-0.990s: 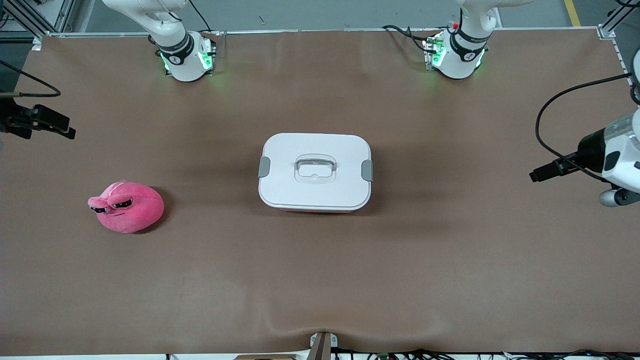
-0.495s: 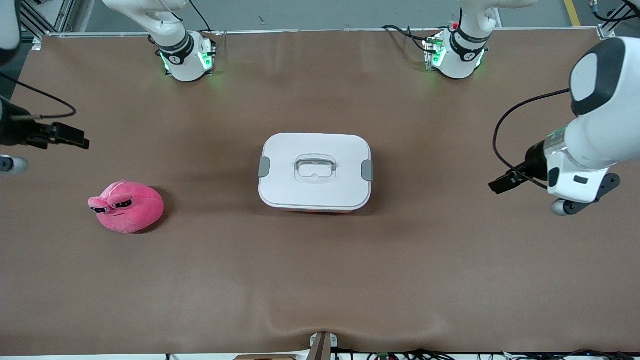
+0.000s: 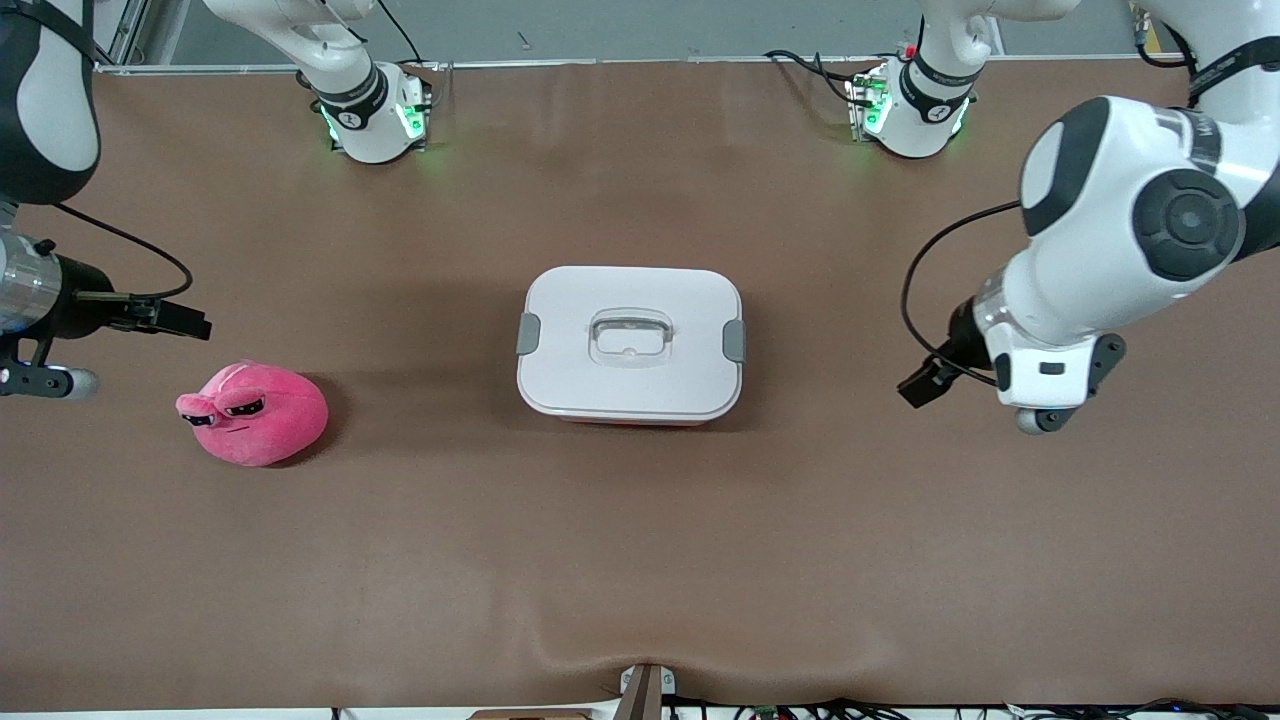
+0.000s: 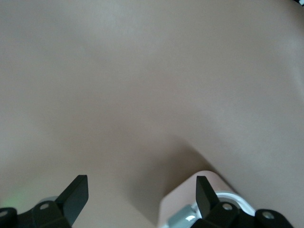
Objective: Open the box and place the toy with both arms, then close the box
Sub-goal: 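Reach the right gripper to the pink plush while the left gripper reaches the lid handle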
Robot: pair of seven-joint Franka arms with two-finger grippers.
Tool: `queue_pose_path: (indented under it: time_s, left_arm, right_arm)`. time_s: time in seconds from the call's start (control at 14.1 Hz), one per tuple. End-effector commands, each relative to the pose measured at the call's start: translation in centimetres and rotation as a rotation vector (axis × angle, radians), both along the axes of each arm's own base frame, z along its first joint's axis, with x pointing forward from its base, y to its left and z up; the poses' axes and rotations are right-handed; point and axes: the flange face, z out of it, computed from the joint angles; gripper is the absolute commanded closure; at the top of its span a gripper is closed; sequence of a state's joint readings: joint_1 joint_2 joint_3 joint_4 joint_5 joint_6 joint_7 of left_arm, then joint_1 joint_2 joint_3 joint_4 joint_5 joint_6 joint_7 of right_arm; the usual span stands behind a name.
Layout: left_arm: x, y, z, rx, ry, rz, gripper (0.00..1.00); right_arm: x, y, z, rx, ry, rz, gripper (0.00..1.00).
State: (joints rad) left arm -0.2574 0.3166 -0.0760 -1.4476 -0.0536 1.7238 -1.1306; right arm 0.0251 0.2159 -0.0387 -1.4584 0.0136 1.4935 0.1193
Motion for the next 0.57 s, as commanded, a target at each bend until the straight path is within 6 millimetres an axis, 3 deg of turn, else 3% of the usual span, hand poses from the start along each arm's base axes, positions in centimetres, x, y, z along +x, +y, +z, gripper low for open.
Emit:
queue_pose_path:
  time_s: [0.0,0.21,0.35,0.5]
  left_arm:
    - [-0.3,-3.1,-0.2,-0.003,-0.006,0.127,0.0]
    - [-1.3,-7.3,-0.8,-0.007,-0.017,0.261,0.0]
    - [-2.0,-9.7,-1.3,-0.012,-0.022,0.325,0.0]
    - [-2.7,-12.0,-1.5,-0.026,-0.034,0.402,0.0]
  right_arm:
    - [0.4,0.9,-0.9,-0.02,0.015,-0.014,0.0]
    - [1.8,-0.6,-4.2,-0.02,0.045,-0.04,0.0]
    - [2.4,-3.5,-6.1,-0.01,0.013,-0.092,0.0]
    - [2.7,-4.5,-8.5,-0.011,-0.011,-0.109,0.0]
